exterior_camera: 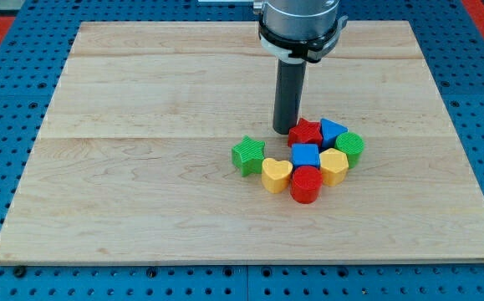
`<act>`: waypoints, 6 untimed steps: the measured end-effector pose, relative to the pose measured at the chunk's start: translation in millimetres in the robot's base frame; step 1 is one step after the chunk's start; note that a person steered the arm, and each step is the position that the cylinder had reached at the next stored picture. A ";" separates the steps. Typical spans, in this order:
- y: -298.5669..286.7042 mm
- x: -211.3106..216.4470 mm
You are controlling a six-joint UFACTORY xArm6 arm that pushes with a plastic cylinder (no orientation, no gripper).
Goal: Move your arm to the top of the red star
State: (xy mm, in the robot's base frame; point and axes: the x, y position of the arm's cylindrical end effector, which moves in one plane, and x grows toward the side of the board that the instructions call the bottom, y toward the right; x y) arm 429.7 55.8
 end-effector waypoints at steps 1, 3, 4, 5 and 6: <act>0.0 0.0; -8.5 14.4; -11.4 -22.9; 1.8 -49.4; 19.2 -53.4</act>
State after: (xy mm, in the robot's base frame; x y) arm 376.4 74.9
